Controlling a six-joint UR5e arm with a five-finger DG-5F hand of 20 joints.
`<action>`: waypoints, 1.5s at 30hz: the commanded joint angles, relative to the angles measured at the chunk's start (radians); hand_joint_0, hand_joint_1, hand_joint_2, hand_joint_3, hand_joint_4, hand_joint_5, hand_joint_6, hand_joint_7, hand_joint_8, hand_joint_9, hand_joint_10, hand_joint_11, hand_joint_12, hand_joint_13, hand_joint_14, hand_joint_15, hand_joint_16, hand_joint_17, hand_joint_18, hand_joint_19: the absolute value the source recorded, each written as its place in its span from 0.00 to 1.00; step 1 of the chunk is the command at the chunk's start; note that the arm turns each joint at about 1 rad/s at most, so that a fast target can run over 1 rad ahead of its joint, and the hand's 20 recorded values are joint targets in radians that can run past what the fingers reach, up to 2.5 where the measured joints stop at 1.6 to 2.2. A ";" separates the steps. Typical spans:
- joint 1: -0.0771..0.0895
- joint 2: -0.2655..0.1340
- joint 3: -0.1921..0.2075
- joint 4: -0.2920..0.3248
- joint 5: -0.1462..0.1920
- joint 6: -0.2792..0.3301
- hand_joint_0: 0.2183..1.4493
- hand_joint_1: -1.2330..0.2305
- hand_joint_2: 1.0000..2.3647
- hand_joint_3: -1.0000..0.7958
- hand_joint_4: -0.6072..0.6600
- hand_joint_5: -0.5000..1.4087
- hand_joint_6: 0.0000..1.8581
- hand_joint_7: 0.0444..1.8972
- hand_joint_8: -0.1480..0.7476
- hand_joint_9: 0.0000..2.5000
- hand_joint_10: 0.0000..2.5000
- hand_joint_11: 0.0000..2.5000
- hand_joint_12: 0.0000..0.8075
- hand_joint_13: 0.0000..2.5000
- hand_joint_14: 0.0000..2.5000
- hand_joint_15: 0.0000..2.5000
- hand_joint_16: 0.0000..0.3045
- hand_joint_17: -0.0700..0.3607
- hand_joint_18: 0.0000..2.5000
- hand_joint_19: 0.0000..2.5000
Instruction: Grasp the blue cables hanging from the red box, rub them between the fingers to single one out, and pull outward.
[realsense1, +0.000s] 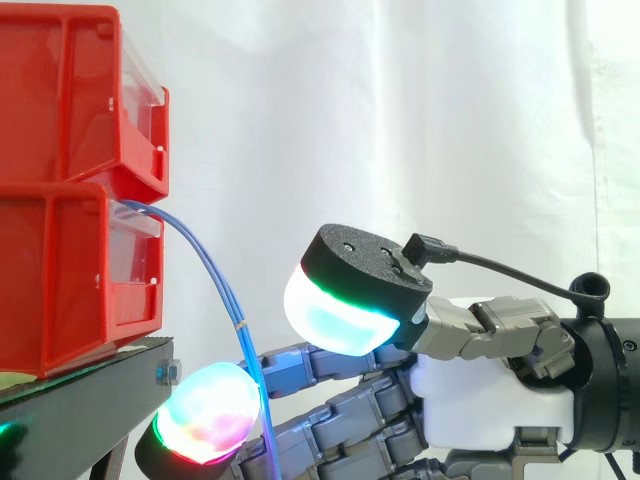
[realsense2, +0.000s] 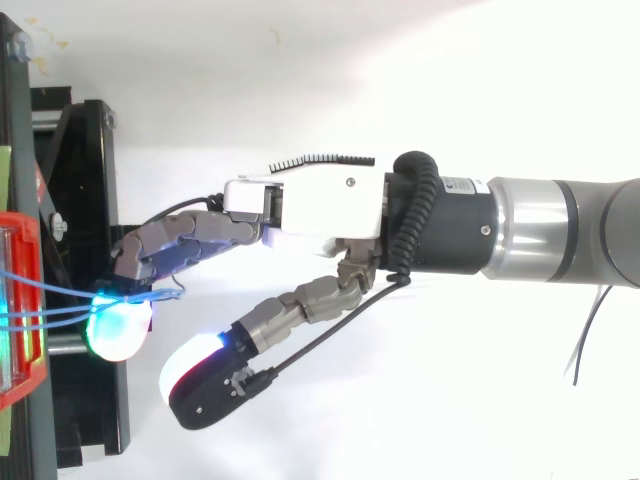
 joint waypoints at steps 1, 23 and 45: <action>-0.001 0.000 0.001 -0.006 -0.001 0.009 0.27 0.40 0.00 0.28 0.75 0.20 0.27 0.50 0.50 0.22 0.00 0.00 0.45 0.11 0.00 0.03 0.15 0.39 0.05 0.01; 0.001 -0.003 0.024 -0.049 0.093 -0.109 0.24 0.39 0.00 0.28 0.76 0.20 0.27 0.47 0.51 0.22 0.00 0.00 0.47 0.11 0.00 0.03 0.15 0.41 0.05 0.01; 0.001 -0.030 0.031 -0.006 0.090 -0.094 0.27 0.38 0.00 0.28 0.75 0.21 0.27 0.56 0.51 0.22 0.00 0.00 0.46 0.12 0.00 0.04 0.15 0.40 0.06 0.03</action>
